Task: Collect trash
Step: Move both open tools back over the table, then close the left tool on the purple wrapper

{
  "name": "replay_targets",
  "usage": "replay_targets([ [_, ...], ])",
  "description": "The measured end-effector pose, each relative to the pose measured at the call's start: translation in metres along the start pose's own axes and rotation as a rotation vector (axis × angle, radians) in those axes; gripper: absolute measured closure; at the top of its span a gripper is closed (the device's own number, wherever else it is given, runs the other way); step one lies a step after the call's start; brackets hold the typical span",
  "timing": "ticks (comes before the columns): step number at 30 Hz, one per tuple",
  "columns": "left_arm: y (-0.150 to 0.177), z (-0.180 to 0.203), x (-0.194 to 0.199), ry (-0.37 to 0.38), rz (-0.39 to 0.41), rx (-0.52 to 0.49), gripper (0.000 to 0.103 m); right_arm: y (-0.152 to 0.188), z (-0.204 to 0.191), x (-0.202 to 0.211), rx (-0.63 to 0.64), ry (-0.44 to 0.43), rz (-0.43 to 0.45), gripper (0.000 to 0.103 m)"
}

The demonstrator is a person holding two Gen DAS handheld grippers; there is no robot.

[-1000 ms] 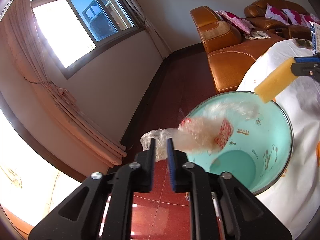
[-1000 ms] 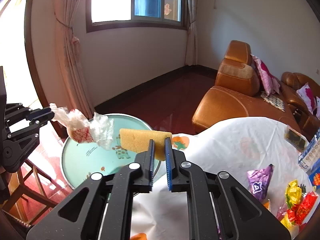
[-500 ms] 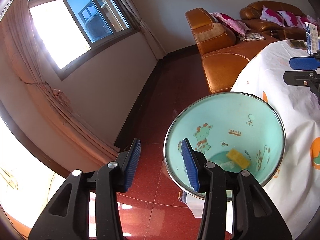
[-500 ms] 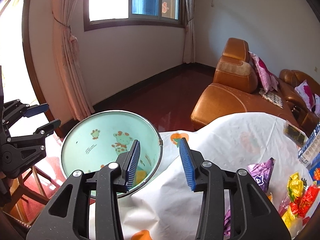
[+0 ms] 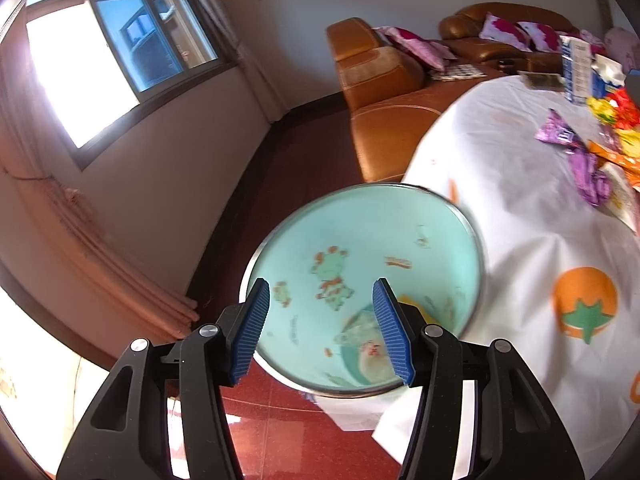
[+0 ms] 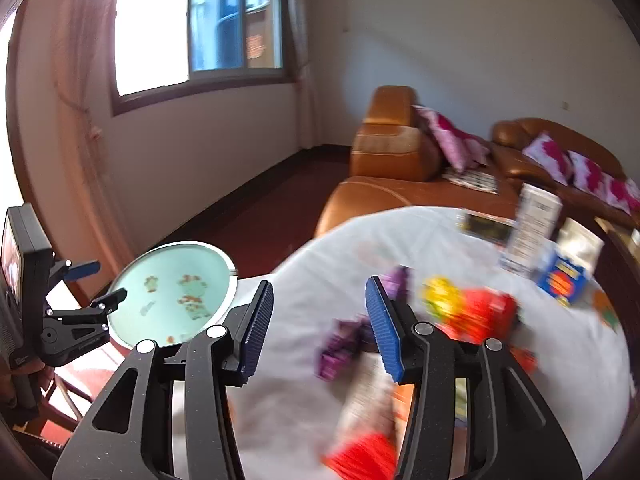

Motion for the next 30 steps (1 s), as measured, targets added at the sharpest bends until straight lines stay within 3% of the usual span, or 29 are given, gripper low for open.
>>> replay_targets([
  [10, -0.036, 0.096, 0.028, 0.145, 0.076, -0.091, 0.031, 0.057, 0.108, 0.069, -0.166, 0.223, 0.012, 0.046],
  [13, -0.054, 0.125, 0.036, 0.166, 0.112, -0.091, 0.022, 0.075, 0.135, 0.08, -0.213, 0.266, 0.011, 0.046],
  [18, -0.074, 0.168, 0.034, 0.192, 0.113, -0.099, 0.019, 0.099, 0.176, 0.097, -0.289, 0.347, 0.023, 0.042],
  [24, -0.077, 0.205, 0.014, 0.198, 0.073, -0.134, 0.014, 0.12, 0.202, 0.106, -0.344, 0.375, 0.022, 0.04],
  [30, -0.078, 0.19, -0.025, 0.143, 0.009, -0.12, 0.015, 0.13, 0.205, 0.098, -0.349, 0.352, 0.008, 0.039],
])
Point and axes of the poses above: each gripper's, at about its wrist camera, not at the fingertips, and x roughly against the way its jaws point, z to its right, y to its underside, the point moved 5 cm from there along -x, roughly the way its jaws point, and after that the axes turned 3 degrees about -y, right-handed, at the moved point
